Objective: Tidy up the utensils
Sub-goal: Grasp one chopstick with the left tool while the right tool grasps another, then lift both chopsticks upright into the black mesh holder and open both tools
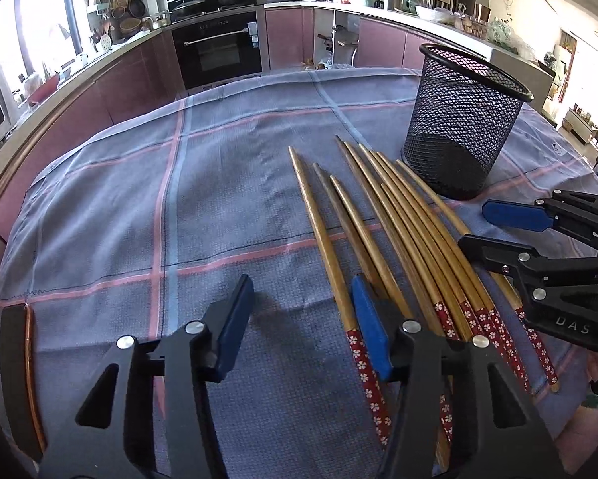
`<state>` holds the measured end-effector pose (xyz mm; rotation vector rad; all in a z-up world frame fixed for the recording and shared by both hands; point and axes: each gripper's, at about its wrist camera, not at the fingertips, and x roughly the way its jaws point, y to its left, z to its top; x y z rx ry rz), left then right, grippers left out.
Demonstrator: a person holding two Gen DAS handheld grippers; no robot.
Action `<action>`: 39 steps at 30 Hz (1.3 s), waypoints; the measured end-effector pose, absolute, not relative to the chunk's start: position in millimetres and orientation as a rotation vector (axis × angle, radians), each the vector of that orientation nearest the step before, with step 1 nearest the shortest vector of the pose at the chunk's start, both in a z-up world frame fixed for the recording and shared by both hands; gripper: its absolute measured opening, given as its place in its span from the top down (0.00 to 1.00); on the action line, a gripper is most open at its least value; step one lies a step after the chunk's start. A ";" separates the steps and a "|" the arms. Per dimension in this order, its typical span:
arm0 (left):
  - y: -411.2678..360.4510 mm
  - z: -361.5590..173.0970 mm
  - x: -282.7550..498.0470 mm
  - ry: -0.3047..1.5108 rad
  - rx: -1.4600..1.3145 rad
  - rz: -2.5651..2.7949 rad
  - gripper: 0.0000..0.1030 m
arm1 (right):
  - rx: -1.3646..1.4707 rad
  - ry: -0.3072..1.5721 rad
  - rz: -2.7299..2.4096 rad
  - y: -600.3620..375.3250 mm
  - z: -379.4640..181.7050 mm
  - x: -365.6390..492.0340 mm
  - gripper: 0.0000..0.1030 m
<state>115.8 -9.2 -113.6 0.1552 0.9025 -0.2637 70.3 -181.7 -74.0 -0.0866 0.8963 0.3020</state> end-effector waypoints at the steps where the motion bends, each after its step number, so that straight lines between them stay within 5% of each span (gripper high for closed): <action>1: -9.3 -113.1 114.7 0.905 0.149 -0.268 0.51 | -0.083 0.896 0.303 -182.1 -74.6 69.3 0.62; 7: -12.1 -111.8 123.7 0.914 0.115 -0.286 0.73 | -0.043 0.906 0.335 -185.6 -73.9 74.6 0.81; 9: -13.0 -111.8 125.3 0.921 0.082 -0.301 0.90 | -0.005 0.912 0.368 -187.7 -73.7 75.4 0.92; 11: -11.9 -111.3 126.5 0.926 0.044 -0.302 0.93 | 0.029 0.920 0.383 -191.1 -73.9 75.7 0.94; 39: -25.5 21.2 117.0 0.561 -0.211 -0.572 0.93 | 0.168 0.530 0.492 -252.6 46.7 53.2 0.95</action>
